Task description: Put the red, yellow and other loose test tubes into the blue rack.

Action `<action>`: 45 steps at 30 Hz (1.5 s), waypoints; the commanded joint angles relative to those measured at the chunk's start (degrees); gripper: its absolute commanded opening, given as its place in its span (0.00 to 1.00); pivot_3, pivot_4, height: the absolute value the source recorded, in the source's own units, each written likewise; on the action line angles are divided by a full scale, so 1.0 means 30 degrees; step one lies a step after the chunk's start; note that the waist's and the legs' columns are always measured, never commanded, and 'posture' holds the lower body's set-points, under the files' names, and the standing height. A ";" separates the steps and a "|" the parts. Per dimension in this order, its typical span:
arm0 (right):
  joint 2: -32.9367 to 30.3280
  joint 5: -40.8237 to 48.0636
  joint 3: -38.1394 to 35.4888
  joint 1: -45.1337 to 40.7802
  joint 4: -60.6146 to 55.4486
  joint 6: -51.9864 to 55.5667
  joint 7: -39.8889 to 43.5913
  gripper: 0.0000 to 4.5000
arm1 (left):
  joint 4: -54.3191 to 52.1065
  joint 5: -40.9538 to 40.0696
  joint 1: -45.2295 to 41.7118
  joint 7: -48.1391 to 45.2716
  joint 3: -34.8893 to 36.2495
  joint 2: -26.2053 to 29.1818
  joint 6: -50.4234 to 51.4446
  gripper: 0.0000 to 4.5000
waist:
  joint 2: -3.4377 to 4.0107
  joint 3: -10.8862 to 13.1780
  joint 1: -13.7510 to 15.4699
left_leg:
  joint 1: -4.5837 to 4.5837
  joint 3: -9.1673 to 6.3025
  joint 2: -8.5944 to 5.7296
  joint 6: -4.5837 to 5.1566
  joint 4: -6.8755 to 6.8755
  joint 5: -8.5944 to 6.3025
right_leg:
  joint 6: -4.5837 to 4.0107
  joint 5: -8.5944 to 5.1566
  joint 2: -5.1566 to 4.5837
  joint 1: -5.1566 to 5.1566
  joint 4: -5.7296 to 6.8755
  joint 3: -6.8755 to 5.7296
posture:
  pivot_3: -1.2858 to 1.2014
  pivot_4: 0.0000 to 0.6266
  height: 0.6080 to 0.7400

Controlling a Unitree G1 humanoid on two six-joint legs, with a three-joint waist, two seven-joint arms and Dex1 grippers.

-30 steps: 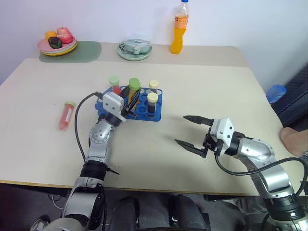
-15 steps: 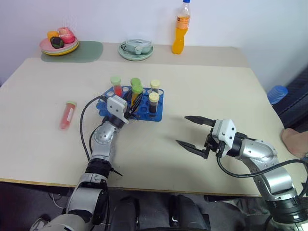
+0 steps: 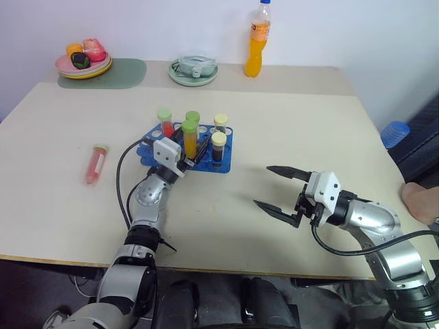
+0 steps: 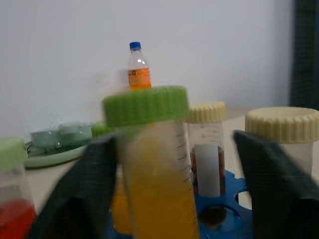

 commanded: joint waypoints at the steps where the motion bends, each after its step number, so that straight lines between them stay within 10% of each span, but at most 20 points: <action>1: -0.0122 0.0144 -0.0427 -0.0186 -0.0568 -0.0064 0.0013 0.96 | -0.1085 0.0190 0.0214 0.0338 0.0031 0.0008 -0.0370 0.98 | 0.0000 0.0000 -0.0004 | 0.0001 0.0000 0.0000 0.0000 0.0000 0.0000 | 0.0000 0.0000 0.0000 0.0000 0.0001 0.0001 | 0.52 0.24 1.00; 17: 0.0422 -0.0095 0.0197 -0.1214 0.0700 -0.0561 0.0433 0.96 | -1.1915 -0.8618 0.1957 0.0820 0.3516 0.3220 1.1581 0.98 | 0.0000 0.0002 -0.0072 | 0.0009 -0.0004 0.0014 -0.0007 0.0002 0.0005 | 0.0002 0.0000 0.0003 -0.0003 0.0035 0.0002 | 0.52 0.24 1.00; 26: 0.0970 -0.0207 0.0579 -0.2201 0.1430 -0.0565 0.0494 0.96 | -1.2613 -0.7167 0.0969 1.0945 0.6148 0.9173 2.6072 0.98 | -0.0027 0.0021 -0.0410 | 0.0016 -0.0025 0.0021 -0.0024 -0.0002 0.0014 | 0.0008 -0.0004 0.0016 -0.0007 0.0065 0.0002 | 0.52 0.24 1.00; 35: 0.1462 -0.0498 0.0867 -0.2237 0.1675 -0.0888 0.0522 0.96 | -0.8256 -0.6481 -0.3899 1.3314 0.6748 1.1547 3.6951 0.98 | -0.0076 0.0043 -0.0429 | 0.0016 -0.0024 0.0011 -0.0185 -0.0007 0.0104 | 0.0009 -0.0008 0.0017 -0.0008 0.0088 0.0001 | 0.52 0.24 1.00; 45: 0.1521 -0.0503 0.0876 -0.2035 0.1595 -0.1001 0.0562 0.96 | 0.1669 -0.2304 -0.9127 0.9452 0.2328 1.2356 3.5347 0.98 | -0.0086 0.0050 -0.0463 | 0.0019 -0.0008 0.0011 -0.0224 -0.0023 0.0126 | 0.0007 -0.0008 0.0032 -0.0042 0.0117 0.0001 | 0.52 0.24 1.00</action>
